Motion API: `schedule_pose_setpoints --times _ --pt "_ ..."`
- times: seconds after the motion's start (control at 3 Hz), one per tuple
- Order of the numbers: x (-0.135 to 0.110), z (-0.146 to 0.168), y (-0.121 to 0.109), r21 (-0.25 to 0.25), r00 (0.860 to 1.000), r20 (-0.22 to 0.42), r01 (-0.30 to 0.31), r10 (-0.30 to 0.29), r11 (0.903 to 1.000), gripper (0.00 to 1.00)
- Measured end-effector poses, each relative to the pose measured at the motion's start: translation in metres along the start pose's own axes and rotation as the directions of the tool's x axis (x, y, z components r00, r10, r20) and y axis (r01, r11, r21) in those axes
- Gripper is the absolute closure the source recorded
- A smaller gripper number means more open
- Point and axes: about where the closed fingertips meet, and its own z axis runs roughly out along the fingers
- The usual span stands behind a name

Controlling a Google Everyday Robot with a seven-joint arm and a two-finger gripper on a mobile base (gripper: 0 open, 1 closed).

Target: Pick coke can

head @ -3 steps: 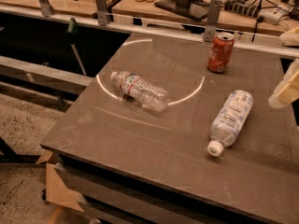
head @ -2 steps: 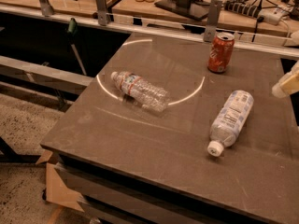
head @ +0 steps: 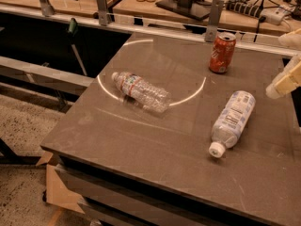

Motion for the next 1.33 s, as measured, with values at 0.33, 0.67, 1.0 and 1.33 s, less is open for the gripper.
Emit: schedule_pose_setpoints --times 0.33,0.67,1.0,1.33 --pt "0.005 0.011 0.018 -0.048 0.995 0.029 -0.091 0.093 0.9946 0.0" --pt "0.017 0.031 0.009 -0.022 0.962 0.139 -0.236 0.236 0.9716 0.0" --pt "0.016 0.043 -0.018 0.055 0.923 0.263 -0.306 0.281 0.9506 0.0" --pt "0.002 0.039 -0.064 0.184 0.901 0.373 -0.307 0.223 0.9337 0.0"
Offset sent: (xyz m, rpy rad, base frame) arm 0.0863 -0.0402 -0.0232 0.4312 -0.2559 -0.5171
